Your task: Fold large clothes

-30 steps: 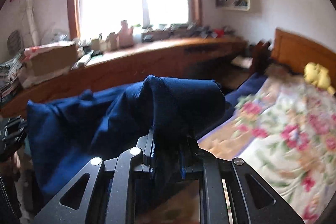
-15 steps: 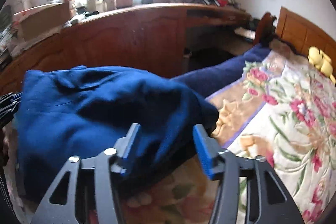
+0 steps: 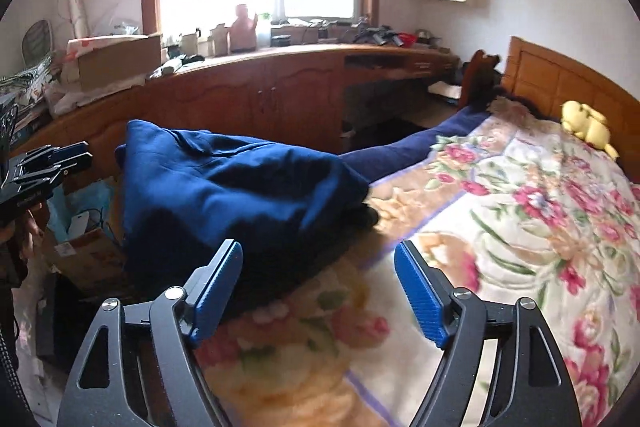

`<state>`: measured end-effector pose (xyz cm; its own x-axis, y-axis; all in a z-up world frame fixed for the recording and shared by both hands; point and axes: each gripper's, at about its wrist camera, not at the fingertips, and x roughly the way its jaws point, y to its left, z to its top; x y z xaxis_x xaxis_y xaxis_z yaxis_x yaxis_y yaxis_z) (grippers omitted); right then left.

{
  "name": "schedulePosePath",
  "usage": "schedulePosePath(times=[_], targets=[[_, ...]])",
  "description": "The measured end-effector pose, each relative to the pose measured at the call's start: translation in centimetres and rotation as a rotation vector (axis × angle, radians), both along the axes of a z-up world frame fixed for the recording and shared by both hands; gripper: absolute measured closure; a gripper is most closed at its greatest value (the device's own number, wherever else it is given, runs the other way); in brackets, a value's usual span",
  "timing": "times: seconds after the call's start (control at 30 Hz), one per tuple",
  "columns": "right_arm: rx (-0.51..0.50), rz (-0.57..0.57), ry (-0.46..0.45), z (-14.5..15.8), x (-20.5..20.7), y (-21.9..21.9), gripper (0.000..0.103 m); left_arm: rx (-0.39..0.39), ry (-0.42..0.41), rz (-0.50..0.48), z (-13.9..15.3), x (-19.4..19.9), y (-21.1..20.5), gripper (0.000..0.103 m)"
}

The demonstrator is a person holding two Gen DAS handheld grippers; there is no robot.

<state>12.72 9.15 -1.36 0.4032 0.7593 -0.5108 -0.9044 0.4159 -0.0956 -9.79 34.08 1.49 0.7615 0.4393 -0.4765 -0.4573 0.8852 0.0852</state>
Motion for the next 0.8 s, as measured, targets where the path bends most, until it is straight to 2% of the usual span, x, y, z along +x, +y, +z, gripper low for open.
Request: schedulePosePath(times=[0.2, 0.4, 0.6, 0.8], targets=[[0.05, -0.074, -0.01, 0.7, -0.6, -5.7, 0.02, -0.031, -0.008, -0.113, 0.4, 3.5, -5.8, 0.067], [0.071, -0.151, -0.024, 0.6, -1.3, -11.1, 0.02, -0.061, -0.006, -0.165, -0.4, 6.7, -10.8, 0.067], [0.06, -0.25, -0.054, 0.0, -2.1, -15.3, 0.02, -0.007, -0.017, -0.208, -0.9, 9.3, -17.1, 0.067], [0.089, -0.344, -0.042, -0.7, -3.1, -19.7, 0.02, -0.078, -0.014, -0.341, -1.7, 11.7, -22.9, 0.067]])
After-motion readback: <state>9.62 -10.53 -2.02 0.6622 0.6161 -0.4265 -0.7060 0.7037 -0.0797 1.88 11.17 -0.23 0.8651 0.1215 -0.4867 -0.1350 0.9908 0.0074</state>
